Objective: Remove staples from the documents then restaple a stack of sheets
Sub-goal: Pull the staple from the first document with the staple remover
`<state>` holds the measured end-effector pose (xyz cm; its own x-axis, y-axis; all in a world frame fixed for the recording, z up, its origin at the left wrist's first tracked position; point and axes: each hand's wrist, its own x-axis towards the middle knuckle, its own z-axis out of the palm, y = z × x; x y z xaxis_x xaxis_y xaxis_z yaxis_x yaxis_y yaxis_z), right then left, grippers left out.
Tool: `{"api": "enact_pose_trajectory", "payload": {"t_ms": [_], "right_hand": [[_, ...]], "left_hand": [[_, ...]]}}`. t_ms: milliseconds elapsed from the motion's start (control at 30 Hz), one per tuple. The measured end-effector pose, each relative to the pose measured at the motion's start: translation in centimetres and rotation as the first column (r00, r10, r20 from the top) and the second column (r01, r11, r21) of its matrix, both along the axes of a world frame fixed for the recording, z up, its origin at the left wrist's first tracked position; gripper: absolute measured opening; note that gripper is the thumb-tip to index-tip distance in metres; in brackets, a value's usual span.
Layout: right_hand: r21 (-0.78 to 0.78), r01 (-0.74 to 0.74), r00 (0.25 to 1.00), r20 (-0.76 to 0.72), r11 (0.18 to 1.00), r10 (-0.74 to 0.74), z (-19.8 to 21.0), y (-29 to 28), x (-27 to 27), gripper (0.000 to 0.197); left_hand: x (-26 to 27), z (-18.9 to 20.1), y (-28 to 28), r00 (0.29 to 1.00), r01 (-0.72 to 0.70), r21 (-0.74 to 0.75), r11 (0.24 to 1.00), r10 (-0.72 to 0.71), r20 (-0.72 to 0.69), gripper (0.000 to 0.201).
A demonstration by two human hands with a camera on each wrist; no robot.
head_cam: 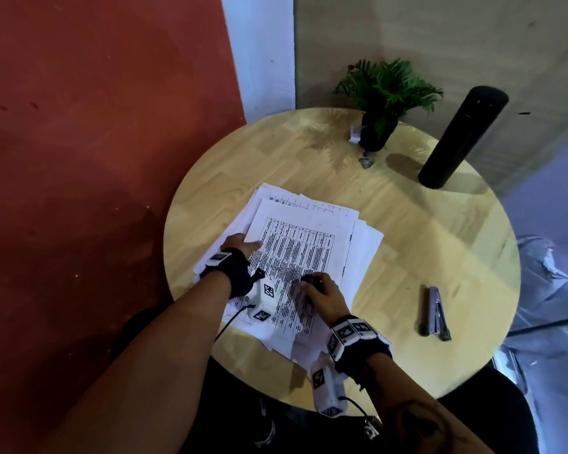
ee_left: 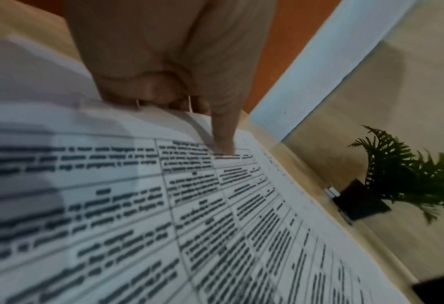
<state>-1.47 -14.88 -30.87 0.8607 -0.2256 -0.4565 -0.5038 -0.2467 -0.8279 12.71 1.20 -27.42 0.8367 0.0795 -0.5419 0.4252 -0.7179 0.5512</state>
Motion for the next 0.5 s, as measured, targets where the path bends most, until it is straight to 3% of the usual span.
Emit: {"api": "enact_pose_trajectory", "payload": {"t_ms": [33, 133, 267, 500], "right_hand": [[-0.002, -0.011, 1.0, 0.0, 1.0, 0.011, 0.2, 0.0, -0.1, 0.039], [-0.006, -0.021, 1.0, 0.013, 1.0, 0.021, 0.4, -0.1, -0.2, 0.04], [-0.068, 0.009, 1.0, 0.012, 0.998, -0.008, -0.4, -1.4, -0.8, 0.037], [-0.242, 0.107, 0.994, 0.022, 0.964, -0.105, -0.2, -6.8, -4.3, 0.036]], "left_hand": [[-0.1, 0.2, 0.2, 0.998, 0.06, 0.097, 0.993, -0.062, 0.015, 0.035], [-0.8, -0.2, 1.1, 0.981, 0.173, 0.329, 0.928, -0.192, 0.024, 0.041], [-2.5, -1.5, 1.0, 0.968, 0.222, 0.313, 0.923, -0.249, 0.046, 0.04], [-9.3, -1.9, -5.3, 0.973, 0.187, 0.262, 0.947, -0.215, 0.082, 0.03]]}}
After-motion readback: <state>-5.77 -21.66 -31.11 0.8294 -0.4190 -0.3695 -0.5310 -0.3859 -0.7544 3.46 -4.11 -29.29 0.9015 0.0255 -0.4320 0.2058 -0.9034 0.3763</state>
